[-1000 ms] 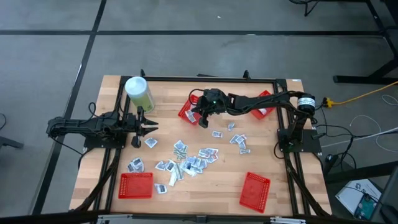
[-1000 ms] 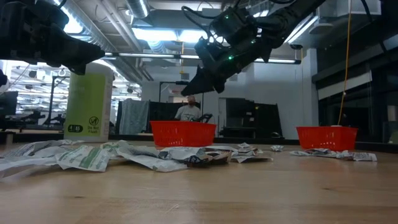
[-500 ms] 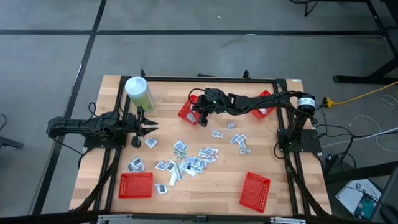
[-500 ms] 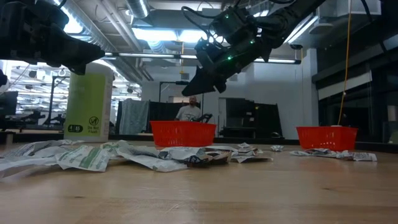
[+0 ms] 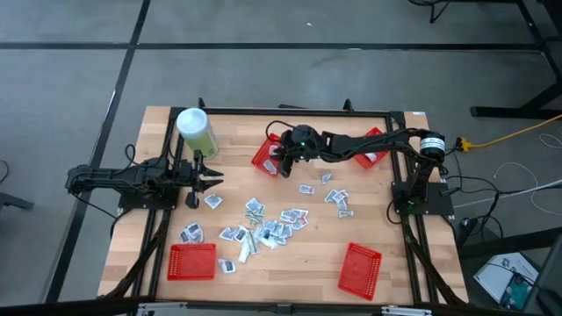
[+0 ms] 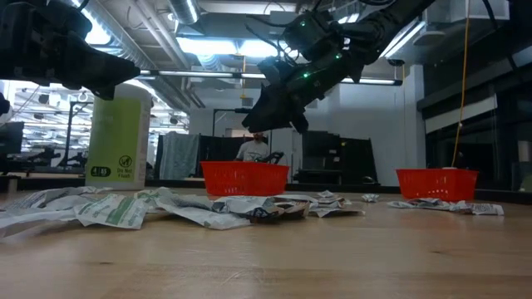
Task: Pick & Place First Aid Supplies
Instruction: Put the orange ointment pack into the red container
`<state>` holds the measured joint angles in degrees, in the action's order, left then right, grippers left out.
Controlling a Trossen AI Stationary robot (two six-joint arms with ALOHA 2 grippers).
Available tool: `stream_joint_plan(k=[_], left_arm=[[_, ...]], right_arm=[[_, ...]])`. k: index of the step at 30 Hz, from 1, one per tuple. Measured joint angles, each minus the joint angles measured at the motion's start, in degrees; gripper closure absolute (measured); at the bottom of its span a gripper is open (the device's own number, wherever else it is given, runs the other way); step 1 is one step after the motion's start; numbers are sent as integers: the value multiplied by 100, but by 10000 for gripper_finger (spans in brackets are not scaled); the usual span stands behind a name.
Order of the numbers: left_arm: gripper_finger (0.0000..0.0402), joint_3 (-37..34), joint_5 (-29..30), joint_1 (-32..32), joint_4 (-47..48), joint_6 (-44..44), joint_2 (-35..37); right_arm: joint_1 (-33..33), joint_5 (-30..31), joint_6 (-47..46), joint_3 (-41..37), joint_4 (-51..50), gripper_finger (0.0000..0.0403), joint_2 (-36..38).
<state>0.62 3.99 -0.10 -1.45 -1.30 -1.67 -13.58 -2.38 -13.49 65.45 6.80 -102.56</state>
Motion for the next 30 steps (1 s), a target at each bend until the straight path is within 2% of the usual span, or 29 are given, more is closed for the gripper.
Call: stream_joint_plan(k=[7,13,19,22,30], left_arm=[[313,0,0,0,0,0,1],[313,-2,0,0,0,0,0],[313,-1,0,0,-1,0,1],[313,-1,0,0,-2,0,2],[313,-1,0,0,0,0,0]], right_arm=[[233,-649,-90,0,-143,277,0],[608,-680,19,0,-334,276,2],[1032,-658,41,0,-1156,276,2],[1306,-324,43,0,-1542,276,2],[2005,1230,70,0,-2141,276,2]])
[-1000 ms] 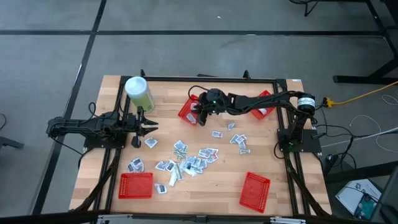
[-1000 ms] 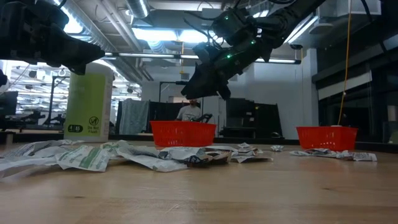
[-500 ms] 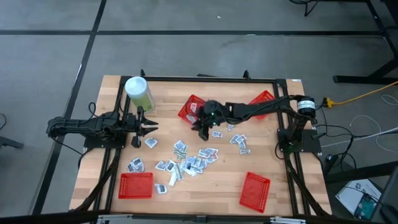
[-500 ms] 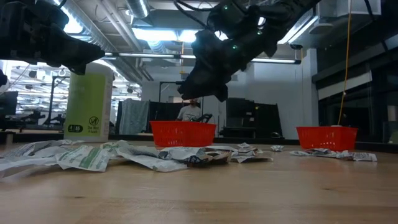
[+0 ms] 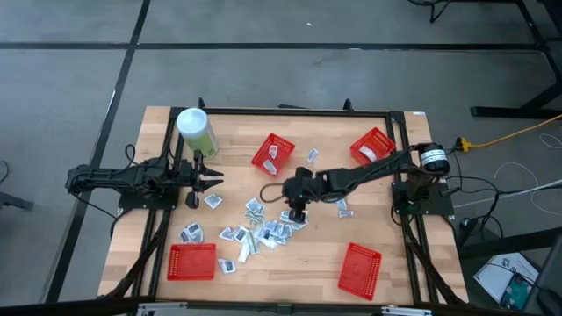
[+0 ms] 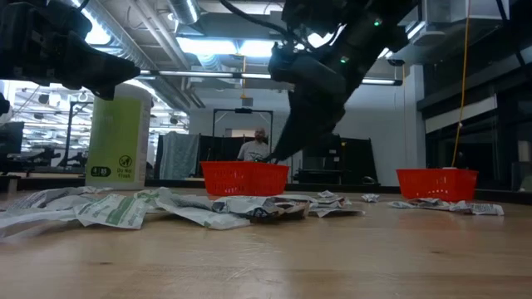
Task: Pick & Place First Aid Supplies
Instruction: Put the orange ointment pack into the red container
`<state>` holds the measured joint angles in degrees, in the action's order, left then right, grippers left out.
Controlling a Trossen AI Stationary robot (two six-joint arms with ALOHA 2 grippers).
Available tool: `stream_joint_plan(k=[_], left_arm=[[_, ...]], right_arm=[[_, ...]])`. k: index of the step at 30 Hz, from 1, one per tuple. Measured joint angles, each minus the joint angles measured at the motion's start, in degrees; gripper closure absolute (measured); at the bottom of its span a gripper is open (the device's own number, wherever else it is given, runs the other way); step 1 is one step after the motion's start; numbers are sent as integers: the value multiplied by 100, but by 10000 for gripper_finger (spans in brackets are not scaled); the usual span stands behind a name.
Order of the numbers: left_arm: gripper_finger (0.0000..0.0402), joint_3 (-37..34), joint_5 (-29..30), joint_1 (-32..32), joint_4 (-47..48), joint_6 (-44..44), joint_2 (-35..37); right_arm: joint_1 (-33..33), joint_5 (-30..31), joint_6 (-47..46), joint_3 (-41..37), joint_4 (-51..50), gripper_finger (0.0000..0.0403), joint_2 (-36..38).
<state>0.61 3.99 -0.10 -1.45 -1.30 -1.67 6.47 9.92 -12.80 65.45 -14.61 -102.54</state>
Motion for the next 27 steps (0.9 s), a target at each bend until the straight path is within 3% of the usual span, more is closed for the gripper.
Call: stream_joint_plan(k=[8,15,27], left_arm=[[313,0,0,0,-1,0,0],[313,0,0,0,-1,0,1],[313,1,0,0,0,0,0]], right_arm=[[277,1417,-532,-1,-1113,276,0],[272,1508,-1100,-22,-1852,276,0],[233,1543,-1091,-501,-1514,276,0]])
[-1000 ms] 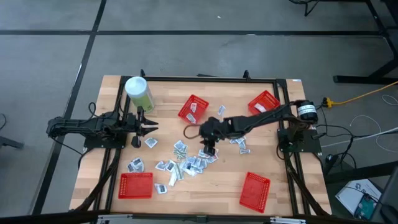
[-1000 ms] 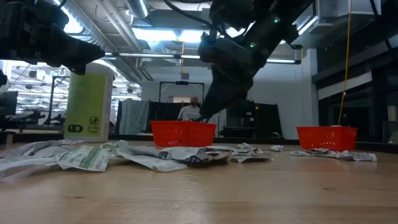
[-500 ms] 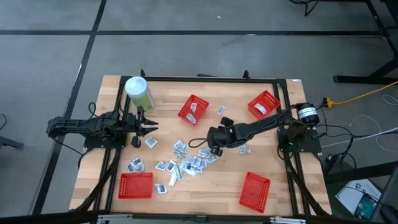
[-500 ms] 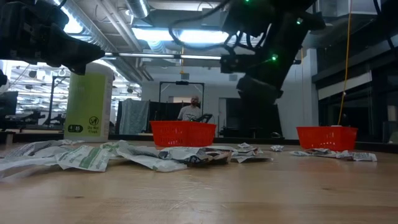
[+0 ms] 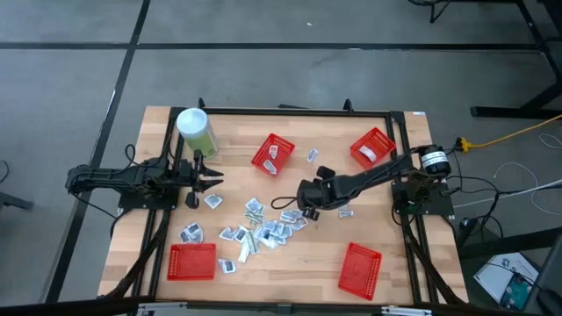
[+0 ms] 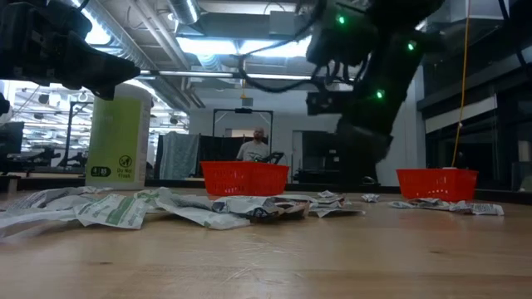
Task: Pick & Place First Aid Supplies
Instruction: Put the orange ointment pack into the red container
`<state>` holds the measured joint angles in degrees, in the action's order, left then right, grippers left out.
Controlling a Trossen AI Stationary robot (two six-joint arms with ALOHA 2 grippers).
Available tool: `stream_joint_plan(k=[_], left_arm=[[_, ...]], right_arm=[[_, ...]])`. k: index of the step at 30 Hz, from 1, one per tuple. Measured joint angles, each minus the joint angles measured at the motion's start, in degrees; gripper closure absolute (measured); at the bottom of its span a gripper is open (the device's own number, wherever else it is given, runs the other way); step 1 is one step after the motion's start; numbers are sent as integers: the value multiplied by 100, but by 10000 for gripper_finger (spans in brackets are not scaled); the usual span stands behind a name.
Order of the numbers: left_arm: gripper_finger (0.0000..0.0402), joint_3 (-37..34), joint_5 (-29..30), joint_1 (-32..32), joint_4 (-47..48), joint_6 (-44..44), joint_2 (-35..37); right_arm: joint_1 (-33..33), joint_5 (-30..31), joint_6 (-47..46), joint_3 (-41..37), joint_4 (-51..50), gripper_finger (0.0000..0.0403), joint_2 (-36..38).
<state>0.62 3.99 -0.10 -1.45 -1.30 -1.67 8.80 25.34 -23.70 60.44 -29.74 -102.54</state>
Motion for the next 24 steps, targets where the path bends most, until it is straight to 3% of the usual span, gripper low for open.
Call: stream_joint_plan(k=[10,18,24], left_arm=[[313,0,0,0,-2,0,0],[313,-2,2,0,0,0,0],[313,0,0,0,0,0,2]], right_arm=[[-278,-28,22,-392,625,276,0],[-546,-801,10,-683,1056,280,42],[-636,-1231,-125,-780,1136,338,33]])
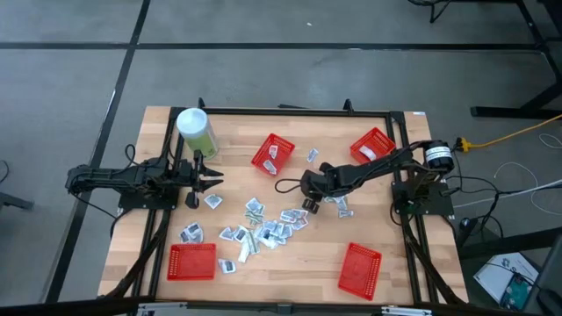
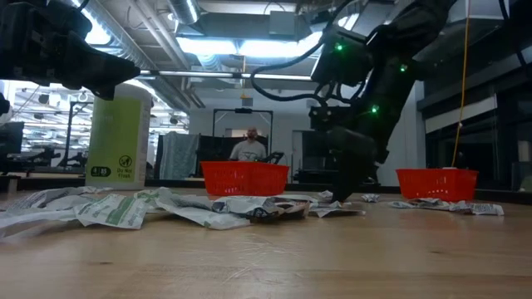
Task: Pick & Place First Aid Supplies
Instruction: Put the orange ointment pack into the red container
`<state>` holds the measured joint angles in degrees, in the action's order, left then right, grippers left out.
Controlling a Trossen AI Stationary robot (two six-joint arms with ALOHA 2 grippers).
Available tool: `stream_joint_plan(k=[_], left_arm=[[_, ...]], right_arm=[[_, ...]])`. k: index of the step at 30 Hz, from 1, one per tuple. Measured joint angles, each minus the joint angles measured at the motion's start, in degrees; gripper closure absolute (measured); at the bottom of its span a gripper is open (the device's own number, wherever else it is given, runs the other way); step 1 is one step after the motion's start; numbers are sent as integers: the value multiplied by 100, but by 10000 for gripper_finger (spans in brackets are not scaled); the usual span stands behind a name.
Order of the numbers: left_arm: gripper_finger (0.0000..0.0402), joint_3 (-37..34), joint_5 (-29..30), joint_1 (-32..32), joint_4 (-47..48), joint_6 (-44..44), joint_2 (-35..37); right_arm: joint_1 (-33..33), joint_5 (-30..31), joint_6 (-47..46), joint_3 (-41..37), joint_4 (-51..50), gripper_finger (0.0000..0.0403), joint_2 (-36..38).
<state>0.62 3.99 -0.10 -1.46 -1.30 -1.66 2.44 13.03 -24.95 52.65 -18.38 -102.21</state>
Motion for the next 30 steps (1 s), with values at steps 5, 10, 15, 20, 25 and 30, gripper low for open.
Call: stream_joint_plan(k=[5,10,15,20,25,30], left_arm=[[313,-2,0,0,-2,0,0],[313,0,1,0,-1,0,0],[313,-1,1,0,-1,0,-2],[313,0,0,0,0,0,-2],[313,-2,0,0,0,0,0],[313,0,2,0,0,0,0]], right_arm=[[2,-46,5,-16,158,394,-9],[2,-64,5,-18,335,381,-17],[2,-63,32,-18,605,393,-24],[-3,-225,240,-24,1083,392,-45],[-73,-947,555,-33,1616,387,-65],[-221,-1640,816,-33,2374,398,-66]])
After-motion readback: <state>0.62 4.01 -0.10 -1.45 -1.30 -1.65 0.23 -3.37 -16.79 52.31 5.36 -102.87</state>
